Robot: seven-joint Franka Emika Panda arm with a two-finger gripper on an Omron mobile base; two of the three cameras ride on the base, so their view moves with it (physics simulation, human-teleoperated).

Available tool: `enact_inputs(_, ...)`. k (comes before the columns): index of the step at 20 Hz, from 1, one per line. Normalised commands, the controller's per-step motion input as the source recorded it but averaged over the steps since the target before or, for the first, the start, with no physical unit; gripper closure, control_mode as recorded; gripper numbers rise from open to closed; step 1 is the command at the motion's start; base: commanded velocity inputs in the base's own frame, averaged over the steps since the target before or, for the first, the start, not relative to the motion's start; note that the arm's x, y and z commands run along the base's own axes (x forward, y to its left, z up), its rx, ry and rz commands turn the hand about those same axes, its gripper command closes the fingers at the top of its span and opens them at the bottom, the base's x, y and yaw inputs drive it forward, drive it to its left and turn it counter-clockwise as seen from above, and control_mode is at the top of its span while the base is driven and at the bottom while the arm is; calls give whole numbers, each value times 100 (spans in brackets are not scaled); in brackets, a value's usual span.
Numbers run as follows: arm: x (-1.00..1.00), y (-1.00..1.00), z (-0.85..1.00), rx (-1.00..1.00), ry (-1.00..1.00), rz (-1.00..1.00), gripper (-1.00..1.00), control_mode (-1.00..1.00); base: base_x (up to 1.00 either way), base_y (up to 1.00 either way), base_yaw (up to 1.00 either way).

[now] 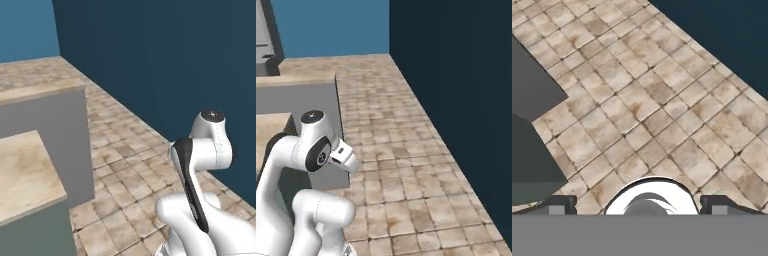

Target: Take the chicken drumsticks from the pan and place one on each plate on the dining counter.

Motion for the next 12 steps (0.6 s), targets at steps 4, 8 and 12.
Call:
enact_inputs(4, 0, 0, 0, 0, 0, 0, -100, 100, 68, -100, -18)
enact_inputs(8, 0, 0, 0, 0, 0, 0, -100, 100, 98, -93, 1)
enact_inputs(12, 0, 0, 0, 0, 0, 0, -100, 100, 100, -70, 14)
